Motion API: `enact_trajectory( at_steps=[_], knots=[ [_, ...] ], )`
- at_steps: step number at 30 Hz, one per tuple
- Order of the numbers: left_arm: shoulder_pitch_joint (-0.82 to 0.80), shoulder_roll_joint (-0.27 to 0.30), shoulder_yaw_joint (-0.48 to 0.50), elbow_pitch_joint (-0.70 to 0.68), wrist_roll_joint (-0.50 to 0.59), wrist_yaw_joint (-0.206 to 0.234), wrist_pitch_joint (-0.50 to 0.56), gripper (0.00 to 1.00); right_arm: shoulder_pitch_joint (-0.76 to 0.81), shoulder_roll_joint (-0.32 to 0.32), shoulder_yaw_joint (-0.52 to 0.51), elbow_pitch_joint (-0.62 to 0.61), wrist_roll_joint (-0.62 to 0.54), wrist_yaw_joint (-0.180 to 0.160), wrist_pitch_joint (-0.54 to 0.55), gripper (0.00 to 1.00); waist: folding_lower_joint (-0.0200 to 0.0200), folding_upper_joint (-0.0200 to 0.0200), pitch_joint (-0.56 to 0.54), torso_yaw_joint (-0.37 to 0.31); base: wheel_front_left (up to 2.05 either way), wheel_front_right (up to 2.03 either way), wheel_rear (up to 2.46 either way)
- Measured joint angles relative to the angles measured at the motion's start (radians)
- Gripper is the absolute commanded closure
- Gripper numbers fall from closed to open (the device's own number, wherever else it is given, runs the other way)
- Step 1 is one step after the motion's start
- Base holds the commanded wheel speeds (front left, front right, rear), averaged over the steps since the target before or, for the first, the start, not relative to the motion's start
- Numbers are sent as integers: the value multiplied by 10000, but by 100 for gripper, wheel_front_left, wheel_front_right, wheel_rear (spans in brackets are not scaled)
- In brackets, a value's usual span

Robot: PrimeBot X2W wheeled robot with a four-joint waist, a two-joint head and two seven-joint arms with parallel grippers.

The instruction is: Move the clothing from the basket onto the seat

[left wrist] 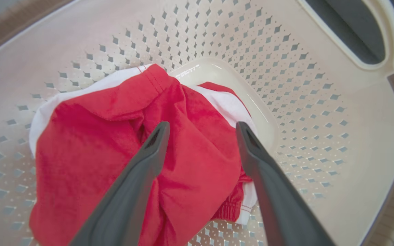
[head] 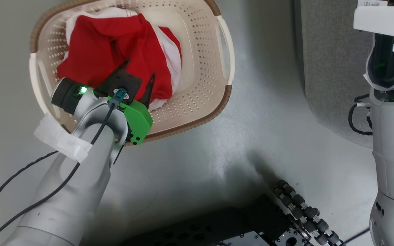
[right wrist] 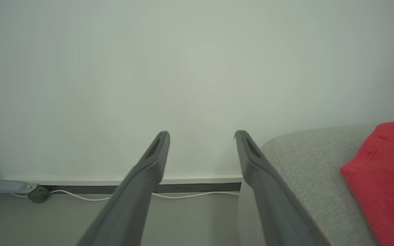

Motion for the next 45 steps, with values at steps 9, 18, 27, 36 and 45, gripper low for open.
enact_trajectory(
  at_steps=[9, 18, 27, 36, 45],
  knots=[
    [-481, 203, 40, 485, 86, 0, -25, 0, -344, 142, 198, 270, 174, 6, -184, 0, -1, 0, 527, -421, 0, 0, 0],
    [-985, 591, 211, 1175, 347, 140, 105, 0, -567, 265, 378, 594, 291, 6, -284, 0, -1, 0, 916, -862, 0, 0, 0],
    [-1199, 593, 245, 1770, 420, 384, 238, 0, -600, 313, 430, 949, 464, 4, -395, 0, -1, 0, 1067, -1118, 0, 0, 0],
    [-1340, 476, 247, 2226, 420, 635, 238, 100, -706, 326, 487, 1241, 527, 4, -441, 0, -1, 0, 1096, -1275, 0, 0, 0],
    [-1344, 40, 184, 2265, 314, 458, -418, 100, -703, 339, 460, 1507, 506, 17, -451, 0, -2, 0, 749, -1202, 0, 0, 0]
  ],
)
